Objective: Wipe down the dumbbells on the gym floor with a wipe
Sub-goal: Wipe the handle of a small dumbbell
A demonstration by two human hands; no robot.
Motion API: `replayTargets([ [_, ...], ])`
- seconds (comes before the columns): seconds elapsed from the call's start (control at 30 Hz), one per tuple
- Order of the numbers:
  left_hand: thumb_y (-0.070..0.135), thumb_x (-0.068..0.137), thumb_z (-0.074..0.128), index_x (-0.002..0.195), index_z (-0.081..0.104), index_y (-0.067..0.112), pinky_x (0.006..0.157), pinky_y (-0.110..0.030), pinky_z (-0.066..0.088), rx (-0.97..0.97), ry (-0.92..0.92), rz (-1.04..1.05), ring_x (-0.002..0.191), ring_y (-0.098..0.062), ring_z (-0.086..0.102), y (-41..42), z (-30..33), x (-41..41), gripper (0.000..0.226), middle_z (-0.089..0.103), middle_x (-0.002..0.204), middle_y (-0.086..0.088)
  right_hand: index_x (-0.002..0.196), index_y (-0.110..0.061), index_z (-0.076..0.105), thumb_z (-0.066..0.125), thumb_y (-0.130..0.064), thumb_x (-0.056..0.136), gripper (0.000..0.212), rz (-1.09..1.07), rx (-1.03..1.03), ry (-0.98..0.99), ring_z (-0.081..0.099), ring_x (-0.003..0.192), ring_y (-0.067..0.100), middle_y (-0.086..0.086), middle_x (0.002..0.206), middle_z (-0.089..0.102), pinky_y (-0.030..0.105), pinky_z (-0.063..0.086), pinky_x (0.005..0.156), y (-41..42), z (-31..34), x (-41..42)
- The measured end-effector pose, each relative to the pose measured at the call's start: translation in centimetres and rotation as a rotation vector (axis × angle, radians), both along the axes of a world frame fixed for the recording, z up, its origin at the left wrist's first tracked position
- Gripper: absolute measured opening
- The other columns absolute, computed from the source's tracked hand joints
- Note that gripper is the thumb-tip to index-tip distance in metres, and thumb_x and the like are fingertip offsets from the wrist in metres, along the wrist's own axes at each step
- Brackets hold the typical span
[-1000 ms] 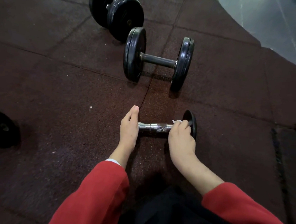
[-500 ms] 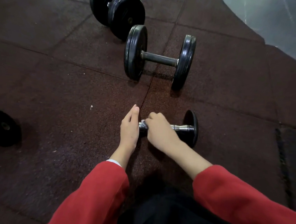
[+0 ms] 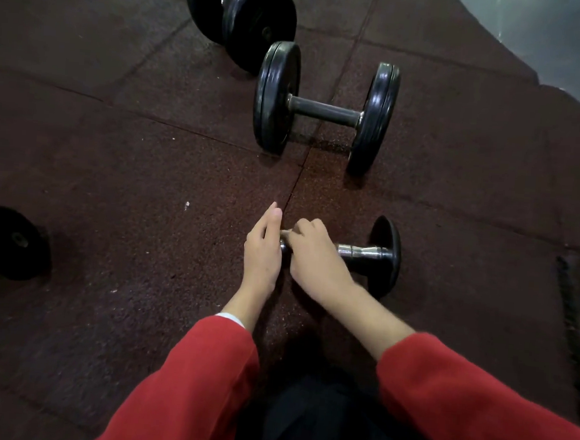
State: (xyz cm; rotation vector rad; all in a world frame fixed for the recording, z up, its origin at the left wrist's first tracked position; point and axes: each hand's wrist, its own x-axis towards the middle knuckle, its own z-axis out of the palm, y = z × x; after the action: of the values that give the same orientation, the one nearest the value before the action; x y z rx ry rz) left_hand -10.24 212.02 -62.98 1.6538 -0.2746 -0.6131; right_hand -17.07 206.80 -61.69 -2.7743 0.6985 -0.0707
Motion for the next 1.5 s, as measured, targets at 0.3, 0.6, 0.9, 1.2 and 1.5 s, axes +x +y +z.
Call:
replayTargets([
  [0.3,0.026,0.098,0.041,0.131,0.051,0.006,0.111,-0.022,0.028,-0.016,0.033,0.015,0.129,-0.009,0.043,-0.2,0.1,0.1,0.040,0.051,0.138,-0.003,0.120,-0.008,0.056,0.045,-0.011,0.080,0.041,0.129,-0.363,-0.254,0.051,0.089,0.022,0.008,0.098,0.056,0.031,0.049,0.073,0.0,-5.6,-6.4],
  [0.6,0.026,0.098,0.041,0.131,0.050,0.006,0.103,-0.012,0.028,0.002,0.007,0.005,0.129,-0.008,0.042,-0.2,0.1,0.1,0.040,0.050,0.138,-0.003,0.090,-0.011,0.070,0.033,-0.008,0.073,0.041,-0.143,-0.391,-0.181,0.052,0.077,0.021,0.005,0.080,0.061,0.029,0.051,0.055,-0.3,-1.7,-3.5],
  [0.9,0.029,0.096,0.046,0.130,0.053,0.008,0.113,-0.025,0.028,0.030,0.038,0.007,0.128,-0.009,0.045,-0.1,0.2,0.2,0.040,0.052,0.136,-0.002,0.062,-0.011,0.075,0.057,-0.017,0.065,0.019,-0.450,-0.443,0.282,0.060,0.065,0.013,-0.002,0.070,0.062,0.020,0.045,0.054,-0.8,-0.9,-3.3],
  [1.2,0.018,0.088,0.060,0.141,0.037,0.016,0.099,-0.008,0.025,0.180,-0.360,-0.113,0.128,-0.012,0.044,1.9,0.1,-1.7,0.057,0.048,0.139,-0.002,0.077,0.003,0.072,0.028,0.001,0.072,0.045,-0.420,-0.432,0.203,0.057,0.063,0.022,0.009,0.072,0.059,0.025,0.045,0.051,-1.2,-1.6,-4.2],
  [1.5,0.009,0.084,0.053,0.141,0.037,0.016,0.097,-0.030,0.039,0.594,-0.299,-0.413,0.120,-0.031,0.051,1.3,3.6,1.6,0.059,0.055,0.129,-0.018,0.083,-0.004,0.074,0.031,-0.002,0.074,0.043,-0.250,-0.465,0.182,0.058,0.060,0.017,0.003,0.068,0.059,0.023,0.047,0.052,-2.3,-0.6,-4.9],
])
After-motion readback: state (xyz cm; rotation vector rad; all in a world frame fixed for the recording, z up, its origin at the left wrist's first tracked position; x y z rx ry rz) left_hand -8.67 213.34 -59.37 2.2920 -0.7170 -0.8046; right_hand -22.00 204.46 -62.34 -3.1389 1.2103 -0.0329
